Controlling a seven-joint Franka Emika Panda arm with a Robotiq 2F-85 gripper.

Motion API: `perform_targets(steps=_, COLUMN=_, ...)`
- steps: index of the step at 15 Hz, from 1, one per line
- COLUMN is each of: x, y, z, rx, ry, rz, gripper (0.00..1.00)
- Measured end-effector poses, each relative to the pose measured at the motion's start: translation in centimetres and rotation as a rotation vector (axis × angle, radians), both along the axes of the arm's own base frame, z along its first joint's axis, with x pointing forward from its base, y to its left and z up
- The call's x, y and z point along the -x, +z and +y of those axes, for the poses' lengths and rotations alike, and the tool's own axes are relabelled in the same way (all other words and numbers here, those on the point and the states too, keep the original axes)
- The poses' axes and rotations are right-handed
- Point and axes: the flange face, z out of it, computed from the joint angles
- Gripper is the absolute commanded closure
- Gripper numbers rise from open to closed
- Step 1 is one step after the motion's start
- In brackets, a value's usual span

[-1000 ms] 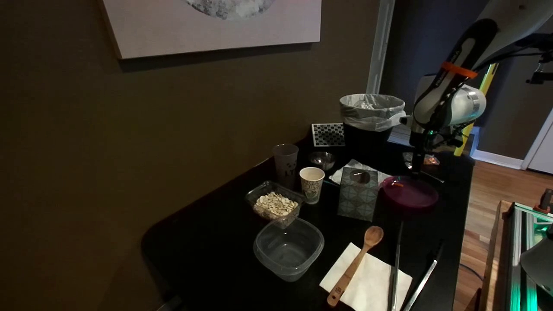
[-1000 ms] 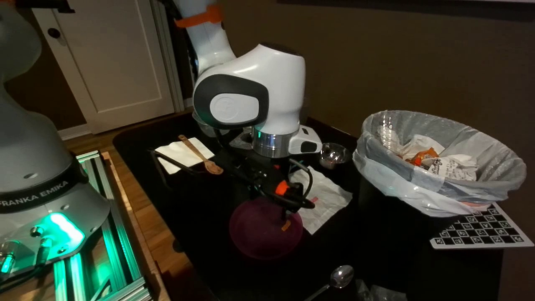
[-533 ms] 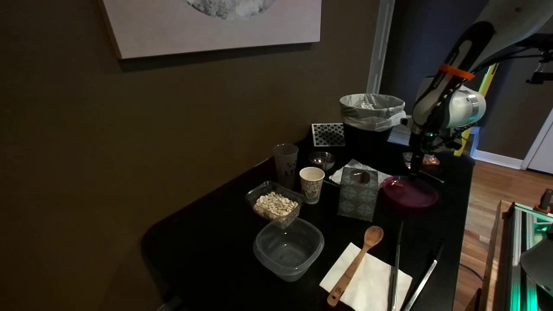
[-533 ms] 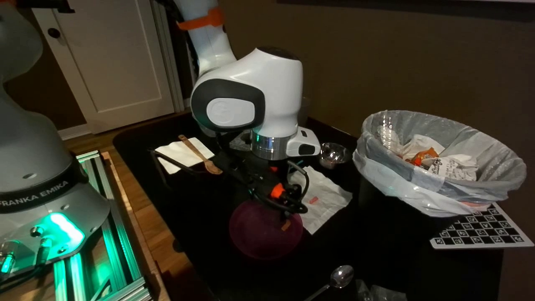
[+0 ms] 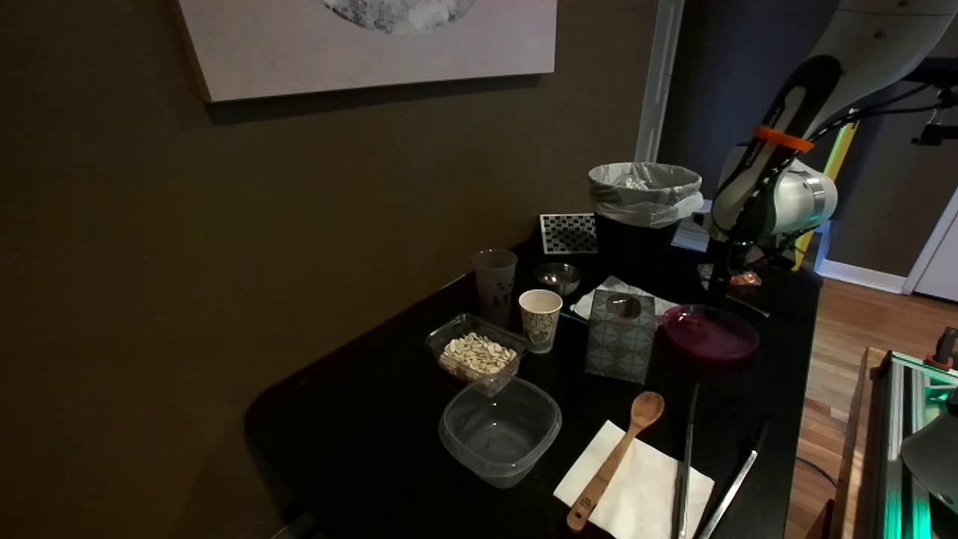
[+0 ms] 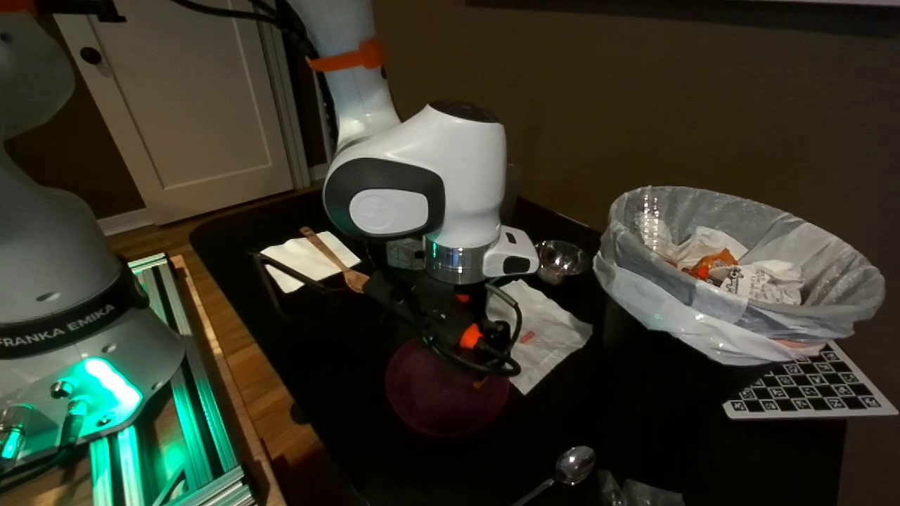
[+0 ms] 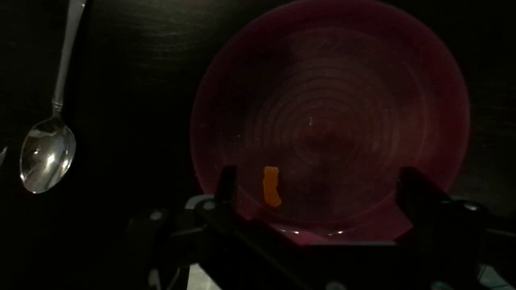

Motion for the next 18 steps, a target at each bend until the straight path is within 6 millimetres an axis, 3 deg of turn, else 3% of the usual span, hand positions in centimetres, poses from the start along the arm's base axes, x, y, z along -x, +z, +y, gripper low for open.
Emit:
perform_targets(steps=8, x=-0.5, y=-3.0, z=-0.2, rx=-0.010, ry=-0.006, rz=-0.073, gripper=0.00)
perform_targets(steps=12, x=-0.9, y=-4.4, z=-0.6, rx=-0.028, ry=0.004, rz=-0.091, gripper=0.15)
perform_targets(steps=13, x=-1.0, y=-4.7, z=-0.8, rx=-0.033, ry=0.007, rz=-0.092, gripper=0.24)
perform_targets(steps=14, x=-1.0, y=-5.0, z=-0.9, rx=-0.039, ry=0.009, rz=-0.093, gripper=0.19)
perform_targets(steps=18, x=-1.3, y=-5.8, z=-1.2, rx=-0.054, ry=0.017, rz=-0.098, gripper=0.28)
